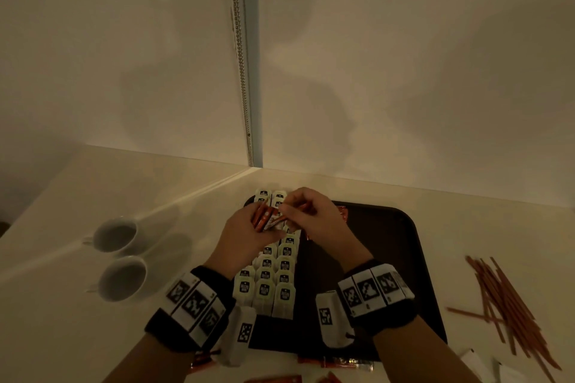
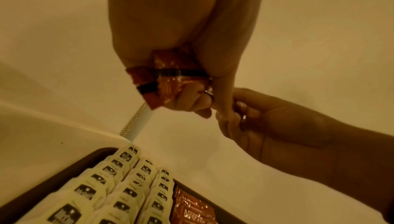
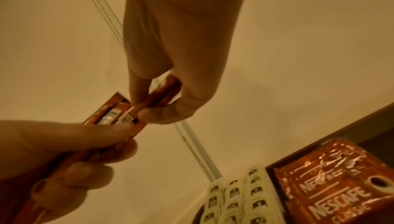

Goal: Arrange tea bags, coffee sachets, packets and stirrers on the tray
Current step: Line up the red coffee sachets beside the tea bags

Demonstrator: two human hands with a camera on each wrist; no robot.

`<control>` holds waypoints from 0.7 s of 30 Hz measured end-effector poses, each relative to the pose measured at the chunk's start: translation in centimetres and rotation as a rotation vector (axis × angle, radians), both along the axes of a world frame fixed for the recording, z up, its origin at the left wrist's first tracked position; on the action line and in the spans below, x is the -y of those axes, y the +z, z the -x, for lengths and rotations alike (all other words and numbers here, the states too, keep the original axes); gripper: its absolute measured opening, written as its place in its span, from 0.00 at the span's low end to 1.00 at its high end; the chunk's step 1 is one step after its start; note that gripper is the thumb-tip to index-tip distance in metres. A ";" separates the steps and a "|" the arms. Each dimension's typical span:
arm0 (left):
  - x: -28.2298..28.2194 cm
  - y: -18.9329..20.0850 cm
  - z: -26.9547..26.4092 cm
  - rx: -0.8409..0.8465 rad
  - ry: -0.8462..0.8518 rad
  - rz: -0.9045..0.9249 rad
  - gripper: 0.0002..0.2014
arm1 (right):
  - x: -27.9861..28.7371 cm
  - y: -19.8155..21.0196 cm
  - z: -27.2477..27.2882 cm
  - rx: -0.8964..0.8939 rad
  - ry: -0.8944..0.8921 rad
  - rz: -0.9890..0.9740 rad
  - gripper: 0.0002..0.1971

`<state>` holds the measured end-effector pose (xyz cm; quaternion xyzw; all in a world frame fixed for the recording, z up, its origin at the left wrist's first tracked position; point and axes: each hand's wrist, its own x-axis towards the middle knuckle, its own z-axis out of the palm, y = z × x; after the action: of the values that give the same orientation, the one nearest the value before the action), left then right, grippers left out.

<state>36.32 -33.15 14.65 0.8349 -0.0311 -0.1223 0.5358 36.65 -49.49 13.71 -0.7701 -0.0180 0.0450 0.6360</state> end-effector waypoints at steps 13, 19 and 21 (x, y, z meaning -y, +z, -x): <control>-0.1 1.6 0.1 0.002 0.156 0.283 0.06 | 0.5 -1.0 2.0 0.078 -0.044 -0.091 0.12; 0.0 1.5 0.4 0.009 0.208 0.365 0.07 | 0.5 -0.4 1.7 0.162 -0.041 -0.086 0.12; 0.0 1.8 0.4 0.008 0.205 0.384 0.07 | 0.6 0.0 1.7 0.172 -0.044 -0.138 0.12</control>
<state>35.93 -33.13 16.43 0.7166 0.0292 -0.0558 0.6947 34.98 -50.09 13.68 -0.7258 -0.0587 -0.0365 0.6844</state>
